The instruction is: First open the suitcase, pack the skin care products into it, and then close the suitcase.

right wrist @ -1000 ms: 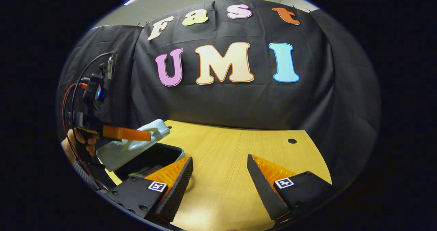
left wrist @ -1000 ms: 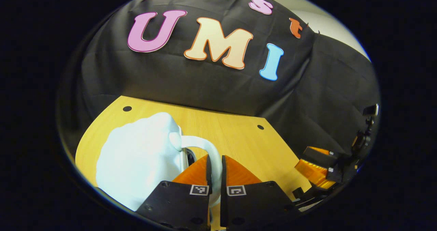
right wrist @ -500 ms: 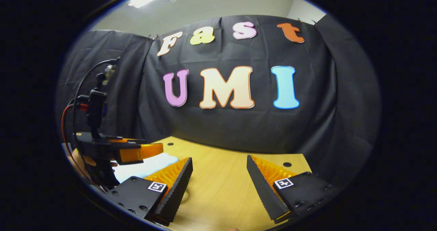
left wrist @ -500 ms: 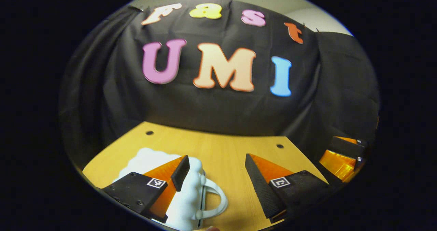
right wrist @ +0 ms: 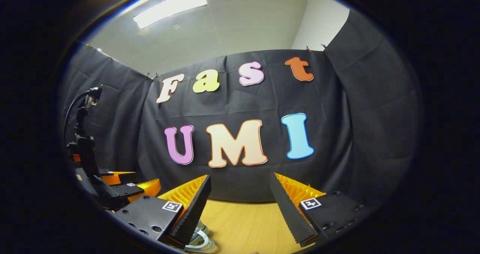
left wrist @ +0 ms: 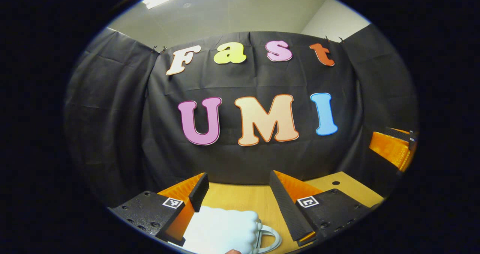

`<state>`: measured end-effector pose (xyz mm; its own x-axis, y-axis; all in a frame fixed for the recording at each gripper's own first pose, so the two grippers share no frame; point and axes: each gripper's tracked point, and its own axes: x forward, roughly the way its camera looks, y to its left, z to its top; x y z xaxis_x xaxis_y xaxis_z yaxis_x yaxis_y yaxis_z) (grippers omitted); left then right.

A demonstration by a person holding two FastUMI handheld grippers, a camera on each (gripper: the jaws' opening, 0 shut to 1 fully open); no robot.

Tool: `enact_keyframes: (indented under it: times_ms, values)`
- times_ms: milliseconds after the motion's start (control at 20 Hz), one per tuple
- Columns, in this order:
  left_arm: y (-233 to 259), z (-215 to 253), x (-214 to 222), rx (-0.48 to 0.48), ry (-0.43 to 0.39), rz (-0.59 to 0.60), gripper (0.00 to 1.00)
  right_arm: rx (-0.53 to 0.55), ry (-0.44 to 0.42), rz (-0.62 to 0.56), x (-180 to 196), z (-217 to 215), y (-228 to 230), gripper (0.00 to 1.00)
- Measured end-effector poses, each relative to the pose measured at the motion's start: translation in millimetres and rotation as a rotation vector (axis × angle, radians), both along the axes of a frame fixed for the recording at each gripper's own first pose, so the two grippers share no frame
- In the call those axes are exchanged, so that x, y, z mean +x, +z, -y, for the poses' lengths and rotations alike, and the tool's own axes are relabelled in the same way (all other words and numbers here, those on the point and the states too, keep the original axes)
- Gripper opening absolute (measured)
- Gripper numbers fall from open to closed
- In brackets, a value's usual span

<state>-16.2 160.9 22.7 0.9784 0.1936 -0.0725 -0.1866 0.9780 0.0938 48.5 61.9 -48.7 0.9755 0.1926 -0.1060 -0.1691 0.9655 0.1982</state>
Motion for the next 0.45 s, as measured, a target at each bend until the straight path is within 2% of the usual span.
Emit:
enact_keyframes:
  times_ms: [450]
  values:
    - [6, -10, -6, -0.024, -0.052, -0.002, 0.94, -0.031, -0.042, 0.05, -17, -12, 28, 0.98]
